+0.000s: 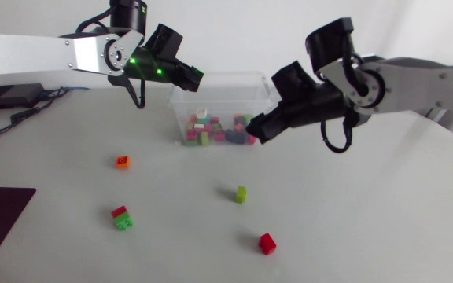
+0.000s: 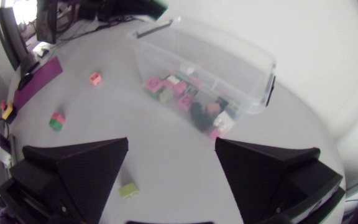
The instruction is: Place the duplo bricks in the container
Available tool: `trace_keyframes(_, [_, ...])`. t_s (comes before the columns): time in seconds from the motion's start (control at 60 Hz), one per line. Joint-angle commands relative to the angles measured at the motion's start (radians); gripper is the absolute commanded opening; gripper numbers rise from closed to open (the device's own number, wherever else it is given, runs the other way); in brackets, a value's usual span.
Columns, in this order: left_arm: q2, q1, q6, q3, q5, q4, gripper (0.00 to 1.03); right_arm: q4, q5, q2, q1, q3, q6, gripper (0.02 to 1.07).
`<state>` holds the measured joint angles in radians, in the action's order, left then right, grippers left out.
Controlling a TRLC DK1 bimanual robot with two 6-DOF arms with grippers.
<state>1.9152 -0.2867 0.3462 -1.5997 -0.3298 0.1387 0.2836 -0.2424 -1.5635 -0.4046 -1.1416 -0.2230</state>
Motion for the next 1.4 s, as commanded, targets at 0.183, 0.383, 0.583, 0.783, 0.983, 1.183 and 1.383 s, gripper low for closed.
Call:
trace_keyframes(0.183, [0.104, 0.011, -0.073, -0.129, 0.077, -0.031, 0.66, 0.043, 0.022, -0.007, -0.069, 0.137, -0.059, 1.03])
trace_keyframes(0.383, [0.033, 0.034, -0.064, -0.082, 0.083, -0.025, 0.98, 0.115, 0.084, -0.115, -0.146, 0.108, -0.121, 1.03])
trace_keyframes(0.583, [-0.145, 0.067, 0.036, 0.067, 0.083, 0.029, 0.98, 0.172, 0.095, -0.207, -0.168, 0.052, -0.265, 1.03])
trace_keyframes(0.783, [-0.320, 0.126, 0.160, 0.230, 0.081, 0.116, 0.98, 0.223, 0.092, -0.282, -0.178, -0.009, -0.371, 1.03])
trace_keyframes(0.983, [-0.403, 0.169, 0.284, 0.305, 0.081, 0.257, 0.98, 0.264, 0.086, -0.339, -0.194, -0.060, -0.407, 1.03])
trace_keyframes(1.183, [-0.478, 0.181, 0.392, 0.422, 0.081, 0.366, 0.98, 0.272, 0.086, -0.375, -0.197, -0.079, -0.424, 0.93])
trace_keyframes(1.383, [-0.518, 0.184, 0.450, 0.498, 0.083, 0.450, 0.98, 0.279, 0.084, -0.397, -0.195, -0.092, -0.432, 0.78])
